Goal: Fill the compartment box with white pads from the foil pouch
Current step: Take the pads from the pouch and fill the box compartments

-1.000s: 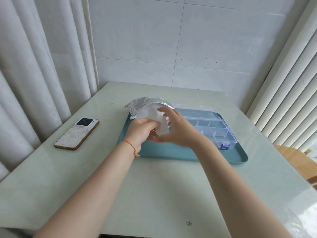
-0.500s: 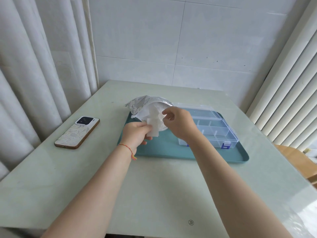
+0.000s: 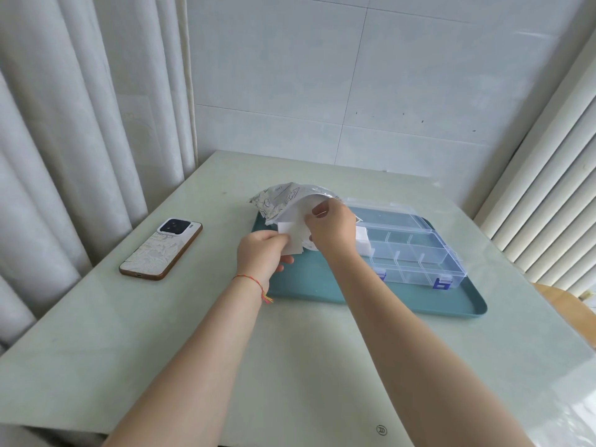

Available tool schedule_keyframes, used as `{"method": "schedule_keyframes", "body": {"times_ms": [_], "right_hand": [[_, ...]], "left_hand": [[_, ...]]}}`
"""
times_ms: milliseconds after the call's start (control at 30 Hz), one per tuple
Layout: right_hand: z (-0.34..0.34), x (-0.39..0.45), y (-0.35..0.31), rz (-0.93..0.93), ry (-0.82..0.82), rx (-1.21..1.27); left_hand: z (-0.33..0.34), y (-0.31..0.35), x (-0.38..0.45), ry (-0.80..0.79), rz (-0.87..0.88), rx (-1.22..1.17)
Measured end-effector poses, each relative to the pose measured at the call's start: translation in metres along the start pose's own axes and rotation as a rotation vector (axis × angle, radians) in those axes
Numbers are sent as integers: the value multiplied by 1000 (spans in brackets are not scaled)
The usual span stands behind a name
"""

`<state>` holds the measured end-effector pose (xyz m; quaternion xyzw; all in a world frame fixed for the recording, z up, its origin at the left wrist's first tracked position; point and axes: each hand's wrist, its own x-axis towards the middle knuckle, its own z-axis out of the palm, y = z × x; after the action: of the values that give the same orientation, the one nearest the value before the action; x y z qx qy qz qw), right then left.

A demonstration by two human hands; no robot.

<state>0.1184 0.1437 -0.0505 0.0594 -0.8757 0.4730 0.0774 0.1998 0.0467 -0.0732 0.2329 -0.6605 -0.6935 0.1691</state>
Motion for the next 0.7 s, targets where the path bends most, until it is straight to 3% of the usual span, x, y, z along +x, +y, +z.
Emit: {"method": "schedule_keyframes", "body": {"times_ms": [300,600,700], "right_hand": [[-4,-7,3,-15,-5,-107],[-47,-12,3,30,-65,60],[-65,-15,9,63,-86,239]], "left_hand": [[1,-2,0,-25,-9,-49],[1,-1,-3,-30,-15,-53],[3,2,-6,-86,-32,-79]]}}
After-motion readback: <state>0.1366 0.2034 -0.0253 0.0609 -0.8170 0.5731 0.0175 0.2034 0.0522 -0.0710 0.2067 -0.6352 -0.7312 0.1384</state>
